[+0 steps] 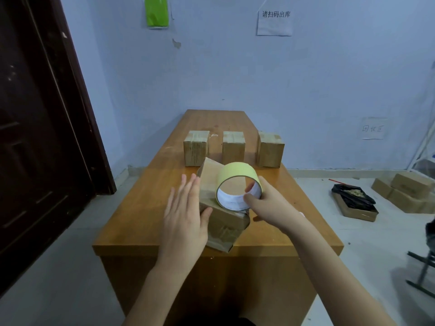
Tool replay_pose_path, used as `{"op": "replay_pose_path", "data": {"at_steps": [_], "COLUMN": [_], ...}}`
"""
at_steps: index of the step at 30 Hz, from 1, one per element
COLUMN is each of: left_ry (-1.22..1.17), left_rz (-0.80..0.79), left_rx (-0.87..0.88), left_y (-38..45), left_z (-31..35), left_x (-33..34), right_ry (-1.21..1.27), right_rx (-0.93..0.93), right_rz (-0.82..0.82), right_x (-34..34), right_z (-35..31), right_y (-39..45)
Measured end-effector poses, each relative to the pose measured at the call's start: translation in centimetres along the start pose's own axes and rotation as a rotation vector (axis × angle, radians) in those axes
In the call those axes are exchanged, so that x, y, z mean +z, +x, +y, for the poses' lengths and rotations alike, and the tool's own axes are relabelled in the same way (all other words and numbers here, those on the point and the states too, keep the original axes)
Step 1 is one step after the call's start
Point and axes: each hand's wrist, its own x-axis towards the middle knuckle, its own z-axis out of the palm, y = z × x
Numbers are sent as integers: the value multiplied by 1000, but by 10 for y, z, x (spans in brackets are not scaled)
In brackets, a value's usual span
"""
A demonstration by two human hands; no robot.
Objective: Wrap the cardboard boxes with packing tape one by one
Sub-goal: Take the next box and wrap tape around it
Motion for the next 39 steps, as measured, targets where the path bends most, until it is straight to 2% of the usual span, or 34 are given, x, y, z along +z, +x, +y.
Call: {"op": "replay_pose_path", "data": {"at_steps": [3, 6, 12, 16, 20, 26, 33, 36, 39], "left_ry": [123, 175, 157, 117, 78, 187, 249, 233, 233], "left_rz": [-59, -66, -79, -90, -105, -149, -136, -123, -115], "left_rx": [82, 74, 4, -23, -44, -43, -7, -3, 0], "left_y": [1, -2, -18, -26, -16, -2, -8, -11, -10], "left_z": [-1, -6, -17, -22, -22, -9, -8, -13, -14], "left_x": [-4, -5, -2, -4, -6, -1, 8, 8, 10], "right_ry": [-5, 24, -116, -12, 73, -162, -48, 116, 247], "right_rx": [-7, 3, -117, -72, 0, -81, -62, -19, 56], "right_rz": [25, 21, -169, -251, -132, 25, -5, -136, -104], "right_x": [7, 11, 10, 1, 5, 16, 6, -13, -13], "right_z": [-7, -13, -30, -28, -19, -12, -13, -15, -10], "right_y": [3, 6, 18, 21, 19, 20, 17, 19, 18]}}
